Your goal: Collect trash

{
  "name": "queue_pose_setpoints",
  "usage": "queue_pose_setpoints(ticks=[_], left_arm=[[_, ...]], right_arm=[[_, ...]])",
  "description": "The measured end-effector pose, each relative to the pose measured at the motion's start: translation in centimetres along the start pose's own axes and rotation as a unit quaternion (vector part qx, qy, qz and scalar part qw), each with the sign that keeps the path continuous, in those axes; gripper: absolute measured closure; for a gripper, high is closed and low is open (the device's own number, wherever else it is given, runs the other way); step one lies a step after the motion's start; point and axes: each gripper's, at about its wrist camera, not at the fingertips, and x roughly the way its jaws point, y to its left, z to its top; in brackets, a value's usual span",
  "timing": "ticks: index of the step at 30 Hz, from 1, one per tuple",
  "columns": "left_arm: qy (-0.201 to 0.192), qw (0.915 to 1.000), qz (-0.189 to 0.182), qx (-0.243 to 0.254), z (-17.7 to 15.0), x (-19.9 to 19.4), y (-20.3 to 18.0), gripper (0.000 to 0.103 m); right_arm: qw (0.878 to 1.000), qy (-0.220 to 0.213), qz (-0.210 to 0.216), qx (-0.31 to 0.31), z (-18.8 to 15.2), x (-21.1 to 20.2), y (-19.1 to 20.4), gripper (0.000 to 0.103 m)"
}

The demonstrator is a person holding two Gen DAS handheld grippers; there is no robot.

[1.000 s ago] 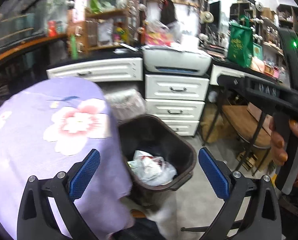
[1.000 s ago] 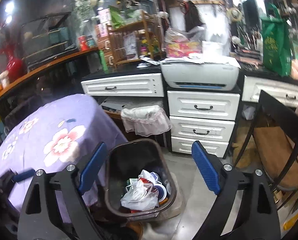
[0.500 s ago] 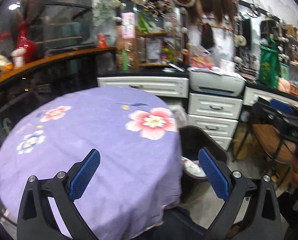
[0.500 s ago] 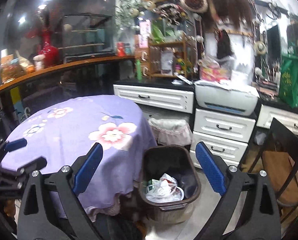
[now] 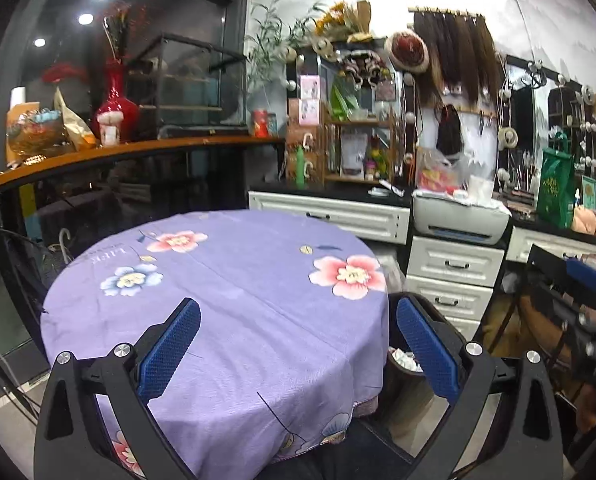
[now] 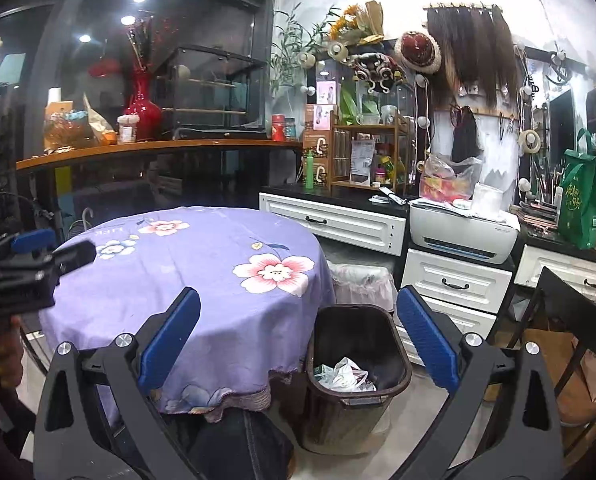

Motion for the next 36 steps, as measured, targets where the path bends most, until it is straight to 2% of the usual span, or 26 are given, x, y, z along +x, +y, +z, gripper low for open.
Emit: queue_pose_setpoints(ticks=[7, 16, 36], left_arm=[[-0.025, 0.9996, 0.009, -0.003, -0.3, -2.6, -0.4, 0.005], [-0.049, 0.9985, 0.022, 0.001, -0.5, -3.8, -0.6, 0.005], [-0.042, 0.9987, 0.029, 0.003, -0.5, -3.3, -0.4, 0.005]], right_arm=[[1.000, -0.018, 0.001, 0.003, -0.8, -3.5, 0.3, 0.006], [0.998, -0.055, 0.004, -0.009, -0.2, -4.9, 0.2, 0.006], [0.999, -0.049, 0.011, -0.004, 0.0, -4.5, -0.1, 0.006]])
